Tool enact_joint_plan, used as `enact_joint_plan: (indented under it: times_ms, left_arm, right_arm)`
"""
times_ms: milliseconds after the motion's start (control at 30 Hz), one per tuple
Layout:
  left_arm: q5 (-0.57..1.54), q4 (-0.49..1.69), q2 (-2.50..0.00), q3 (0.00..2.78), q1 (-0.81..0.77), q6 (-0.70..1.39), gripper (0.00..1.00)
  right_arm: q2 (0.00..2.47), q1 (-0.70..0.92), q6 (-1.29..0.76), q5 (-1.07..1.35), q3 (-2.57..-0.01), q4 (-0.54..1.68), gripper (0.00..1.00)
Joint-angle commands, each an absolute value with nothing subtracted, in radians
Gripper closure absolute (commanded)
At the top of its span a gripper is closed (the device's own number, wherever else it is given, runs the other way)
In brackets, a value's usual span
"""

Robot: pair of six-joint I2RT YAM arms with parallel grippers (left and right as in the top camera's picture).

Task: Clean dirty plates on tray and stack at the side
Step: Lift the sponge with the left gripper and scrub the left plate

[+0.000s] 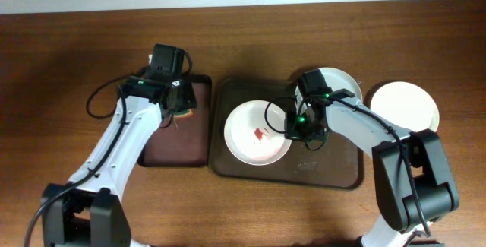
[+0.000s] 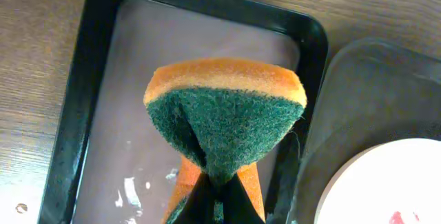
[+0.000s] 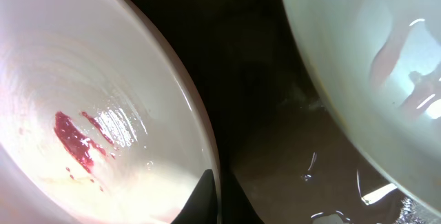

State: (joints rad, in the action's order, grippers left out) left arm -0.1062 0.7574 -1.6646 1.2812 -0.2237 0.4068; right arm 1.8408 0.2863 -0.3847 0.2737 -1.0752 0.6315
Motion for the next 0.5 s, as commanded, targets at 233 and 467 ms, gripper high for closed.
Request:
enact_joint_plan:
  times_ms: [233, 467]
  left_arm:
    - [-0.131, 0.659, -1.525, 1.295, -0.220, 0.388, 1.00]
    - [-0.130, 0.643, -1.445, 1.295, -0.220, 0.388, 1.00]
  right_arm:
    - [1.822, 0.294, -0.371, 0.253, -1.079, 0.640, 0.96]
    - [1.822, 0.294, -0.371, 0.253, -1.079, 0.640, 0.96]
